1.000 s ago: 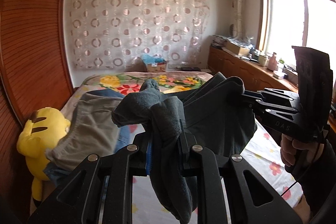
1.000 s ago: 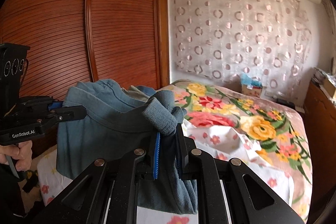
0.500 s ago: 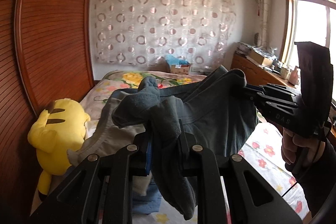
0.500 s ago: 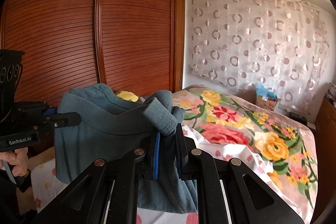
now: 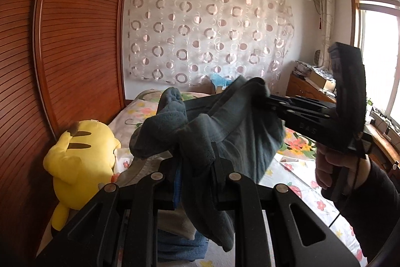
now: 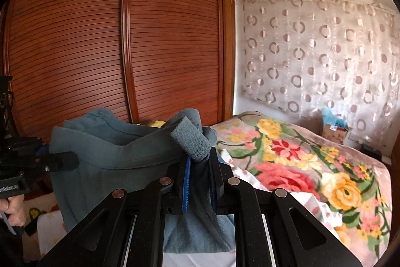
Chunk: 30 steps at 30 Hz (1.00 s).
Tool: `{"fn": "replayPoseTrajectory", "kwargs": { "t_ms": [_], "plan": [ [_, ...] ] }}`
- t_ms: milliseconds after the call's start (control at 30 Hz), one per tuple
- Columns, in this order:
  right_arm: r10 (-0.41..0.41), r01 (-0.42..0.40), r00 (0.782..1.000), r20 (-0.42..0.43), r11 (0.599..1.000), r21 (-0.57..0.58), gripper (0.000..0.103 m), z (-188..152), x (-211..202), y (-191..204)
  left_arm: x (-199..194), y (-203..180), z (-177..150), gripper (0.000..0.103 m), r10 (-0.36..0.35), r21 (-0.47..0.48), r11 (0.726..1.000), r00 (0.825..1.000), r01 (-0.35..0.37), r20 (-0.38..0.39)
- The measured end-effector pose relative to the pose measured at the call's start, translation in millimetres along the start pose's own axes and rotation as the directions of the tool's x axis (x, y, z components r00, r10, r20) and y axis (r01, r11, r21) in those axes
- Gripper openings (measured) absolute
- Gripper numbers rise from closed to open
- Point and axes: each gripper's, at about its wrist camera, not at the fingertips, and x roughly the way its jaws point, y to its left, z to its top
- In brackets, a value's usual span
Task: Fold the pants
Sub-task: 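Lower the folded shorts onto the jeans stack with both grippers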
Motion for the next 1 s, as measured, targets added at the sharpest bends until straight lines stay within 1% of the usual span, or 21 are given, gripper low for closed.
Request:
{"fn": "replayPoseTrajectory", "kwargs": {
  "t_ms": [133, 267, 400, 567, 767, 933, 1000],
  "plan": [
    [0.034, -0.034, 0.999, -0.008, 0.999, -0.002, 0.013, 0.7, 20.0, -4.3, 3.0, 5.0, -2.8, 0.019, 0.015, -0.011, 1.0, 1.0, -0.015, -0.001],
    [0.068, -0.068, 0.997, -0.025, 0.998, 0.009, 0.013, 3.3, 39.5, -8.8, 11.6, 12.0, -12.5, 0.019, 0.051, -0.033, 0.998, 0.999, -0.052, -0.016],
    [0.082, -0.082, 0.996, -0.038, 0.997, 0.002, 0.013, 6.4, 55.7, -10.1, 14.5, 18.4, -17.6, 0.019, 0.078, -0.052, 0.996, 0.997, -0.079, -0.022],
    [0.1, -0.101, 0.994, -0.049, 0.995, -0.017, 0.013, 10.3, 68.7, -7.4, 14.1, 28.3, -21.8, 0.02, 0.111, -0.1, 0.989, 0.994, -0.113, -0.019],
    [0.106, -0.111, 0.989, -0.105, 0.993, -0.046, 0.013, 7.7, 93.7, -0.5, 27.9, 39.7, -35.8, 0.02, 0.143, -0.12, 0.981, 0.987, -0.151, -0.071],
    [0.109, -0.116, 0.983, -0.147, 0.992, -0.04, 0.013, 9.2, 108.0, -2.4, 37.1, 49.3, -44.9, 0.02, 0.138, -0.144, 0.977, 0.984, -0.154, -0.115],
    [0.12, -0.125, 0.981, -0.154, 0.992, -0.019, 0.013, 12.7, 109.3, -4.8, 35.7, 50.9, -46.4, 0.022, 0.135, -0.149, 0.977, 0.983, -0.152, -0.121]
  ]
}}
